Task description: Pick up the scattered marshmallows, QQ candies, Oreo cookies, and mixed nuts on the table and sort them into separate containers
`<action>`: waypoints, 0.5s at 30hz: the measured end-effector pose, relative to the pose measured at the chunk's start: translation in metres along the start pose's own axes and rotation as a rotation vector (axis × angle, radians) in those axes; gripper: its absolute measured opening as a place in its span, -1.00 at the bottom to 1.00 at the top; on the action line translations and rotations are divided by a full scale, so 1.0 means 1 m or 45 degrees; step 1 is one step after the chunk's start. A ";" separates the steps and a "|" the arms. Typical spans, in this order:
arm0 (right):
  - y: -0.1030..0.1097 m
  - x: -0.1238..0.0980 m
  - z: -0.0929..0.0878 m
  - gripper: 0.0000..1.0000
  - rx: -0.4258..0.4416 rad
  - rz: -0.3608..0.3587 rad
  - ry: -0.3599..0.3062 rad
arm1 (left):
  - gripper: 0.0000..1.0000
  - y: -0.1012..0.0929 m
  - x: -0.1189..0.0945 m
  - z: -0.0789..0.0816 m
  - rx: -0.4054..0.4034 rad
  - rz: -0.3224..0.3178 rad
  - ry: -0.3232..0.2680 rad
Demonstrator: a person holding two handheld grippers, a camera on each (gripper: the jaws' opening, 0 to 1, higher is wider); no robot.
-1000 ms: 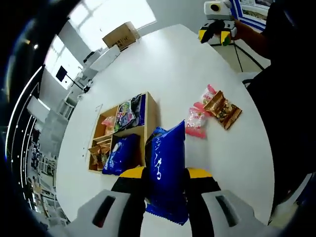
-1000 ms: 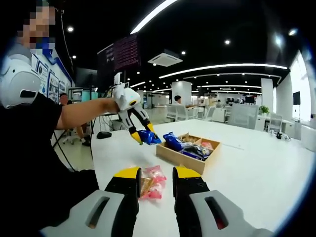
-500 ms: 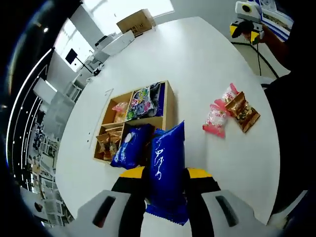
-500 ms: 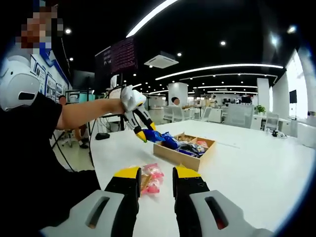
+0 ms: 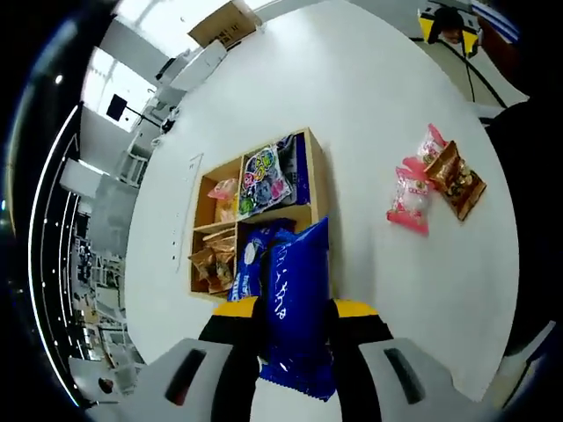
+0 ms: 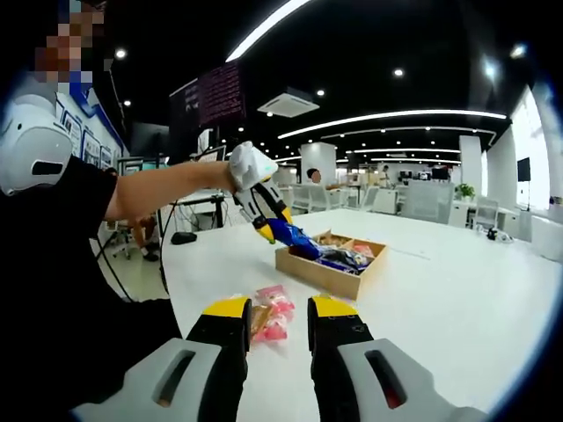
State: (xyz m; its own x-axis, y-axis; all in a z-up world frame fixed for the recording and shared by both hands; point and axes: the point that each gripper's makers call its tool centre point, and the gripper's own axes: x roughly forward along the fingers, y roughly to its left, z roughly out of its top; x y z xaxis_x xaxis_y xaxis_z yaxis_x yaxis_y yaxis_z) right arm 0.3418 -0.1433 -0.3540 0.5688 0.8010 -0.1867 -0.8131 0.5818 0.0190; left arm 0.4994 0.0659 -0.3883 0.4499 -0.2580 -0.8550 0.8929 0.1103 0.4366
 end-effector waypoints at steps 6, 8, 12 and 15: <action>0.001 -0.001 -0.002 -0.56 -0.002 0.000 0.009 | -0.32 0.006 0.010 -0.002 0.071 -0.012 0.148; 0.001 -0.001 -0.002 -0.56 -0.001 -0.001 0.011 | -0.32 0.010 0.014 0.000 0.079 -0.005 0.170; 0.001 -0.001 -0.002 -0.56 -0.006 -0.002 0.013 | -0.32 0.019 0.022 0.006 0.109 -0.013 0.192; 0.002 -0.001 -0.004 -0.56 -0.004 -0.004 0.012 | -0.32 0.017 0.027 0.004 0.136 0.003 0.243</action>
State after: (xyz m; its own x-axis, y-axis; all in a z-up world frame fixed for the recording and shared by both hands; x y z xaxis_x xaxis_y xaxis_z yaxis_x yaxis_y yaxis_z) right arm 0.3397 -0.1433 -0.3574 0.5700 0.7978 -0.1963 -0.8118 0.5838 0.0155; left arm 0.5264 0.0570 -0.4025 0.4561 -0.0705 -0.8871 0.8895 0.0056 0.4569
